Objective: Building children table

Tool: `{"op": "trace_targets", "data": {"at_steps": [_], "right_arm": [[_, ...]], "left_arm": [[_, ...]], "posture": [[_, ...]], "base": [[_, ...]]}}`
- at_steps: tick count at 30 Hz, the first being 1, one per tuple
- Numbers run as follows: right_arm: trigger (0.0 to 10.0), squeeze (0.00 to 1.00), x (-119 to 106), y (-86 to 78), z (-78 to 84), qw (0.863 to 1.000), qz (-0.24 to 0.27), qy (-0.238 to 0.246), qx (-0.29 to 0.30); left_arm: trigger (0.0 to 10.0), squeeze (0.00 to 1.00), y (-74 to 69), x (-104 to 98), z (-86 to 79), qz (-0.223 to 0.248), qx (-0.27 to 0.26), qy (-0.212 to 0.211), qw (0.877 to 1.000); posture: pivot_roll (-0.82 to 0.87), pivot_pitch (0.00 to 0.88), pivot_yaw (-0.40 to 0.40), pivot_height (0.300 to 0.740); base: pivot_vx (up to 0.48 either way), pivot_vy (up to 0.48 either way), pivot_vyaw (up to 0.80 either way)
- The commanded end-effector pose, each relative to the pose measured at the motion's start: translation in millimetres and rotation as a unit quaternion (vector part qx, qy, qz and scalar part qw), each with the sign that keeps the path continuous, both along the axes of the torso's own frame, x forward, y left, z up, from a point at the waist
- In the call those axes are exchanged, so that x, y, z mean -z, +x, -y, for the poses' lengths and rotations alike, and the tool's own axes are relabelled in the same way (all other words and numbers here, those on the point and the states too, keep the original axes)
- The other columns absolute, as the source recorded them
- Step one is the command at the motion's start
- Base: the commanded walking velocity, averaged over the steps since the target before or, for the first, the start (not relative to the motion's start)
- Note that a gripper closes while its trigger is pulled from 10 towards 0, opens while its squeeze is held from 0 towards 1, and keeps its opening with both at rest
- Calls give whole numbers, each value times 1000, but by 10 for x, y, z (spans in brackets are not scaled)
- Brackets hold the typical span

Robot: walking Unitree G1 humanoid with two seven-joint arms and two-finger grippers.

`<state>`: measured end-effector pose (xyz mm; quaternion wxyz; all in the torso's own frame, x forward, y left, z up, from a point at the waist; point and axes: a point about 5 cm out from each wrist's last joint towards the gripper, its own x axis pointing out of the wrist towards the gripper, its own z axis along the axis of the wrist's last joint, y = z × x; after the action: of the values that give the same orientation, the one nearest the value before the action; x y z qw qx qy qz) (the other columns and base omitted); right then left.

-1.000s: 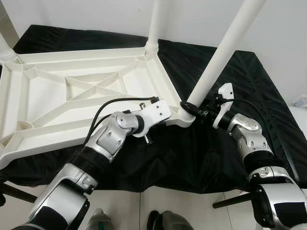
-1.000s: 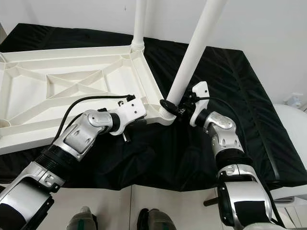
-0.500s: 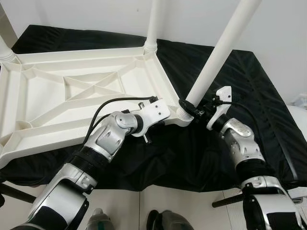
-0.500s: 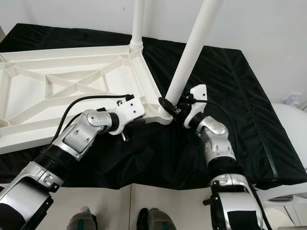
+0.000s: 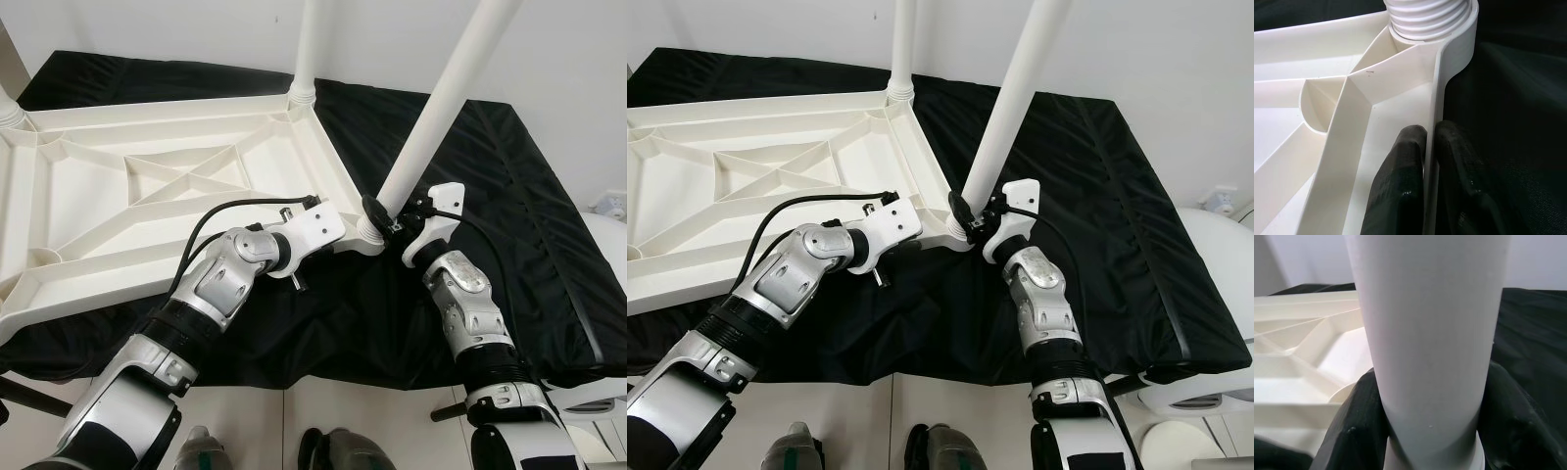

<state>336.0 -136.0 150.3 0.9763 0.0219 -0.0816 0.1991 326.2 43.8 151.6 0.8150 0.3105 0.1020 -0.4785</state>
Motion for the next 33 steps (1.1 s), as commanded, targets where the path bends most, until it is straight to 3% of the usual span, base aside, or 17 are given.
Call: {"op": "trace_targets", "data": {"at_steps": [1,3,14,18,19,24,25,31,32,33], "right_arm": [[10000,0,-25,2,-87,1000,-5,7,23],[10000,0,-25,2,-87,1000,-5,7,23],[10000,0,-47,-5,-371,988,-27,10,150],[10000,0,-38,-10,-411,988,-32,12,153],[10000,0,-38,-14,-423,987,-35,14,155],[10000,0,-49,-19,-414,986,-37,13,162],[10000,0,-45,-19,-404,986,-40,13,163],[10000,0,-45,-20,-400,984,-44,9,174],[10000,0,-48,-18,-399,983,-43,8,176],[10000,0,-49,-17,-398,983,-43,8,177]], "left_arm": [[10000,0,-85,54,105,-14,27,-3,1000],[10000,0,-85,54,105,-14,27,-3,1000],[10000,0,-76,41,94,-15,25,-3,1000],[10000,0,-79,41,90,-18,26,-4,999],[10000,1000,-83,43,87,-19,27,-4,999],[10000,1000,-95,49,81,-28,30,-5,999],[10000,0,-90,50,80,-25,29,-1,999],[10000,0,-87,35,85,-30,31,-8,999],[2157,0,-93,26,93,-39,35,-18,998],[0,0,-94,15,96,-41,37,-23,998]], "posture": [[78,51,-120,740],[78,51,-120,740],[82,62,-117,740],[82,64,-116,740],[82,65,-115,740],[82,65,-113,740],[80,65,-112,740],[79,64,-110,740],[78,63,-110,740],[78,63,-110,740]], "base": [[0,0,0],[0,0,0],[0,0,0],[0,0,0],[0,0,0],[0,0,0],[0,0,0],[0,0,0],[0,0,0],[0,0,0]]}}
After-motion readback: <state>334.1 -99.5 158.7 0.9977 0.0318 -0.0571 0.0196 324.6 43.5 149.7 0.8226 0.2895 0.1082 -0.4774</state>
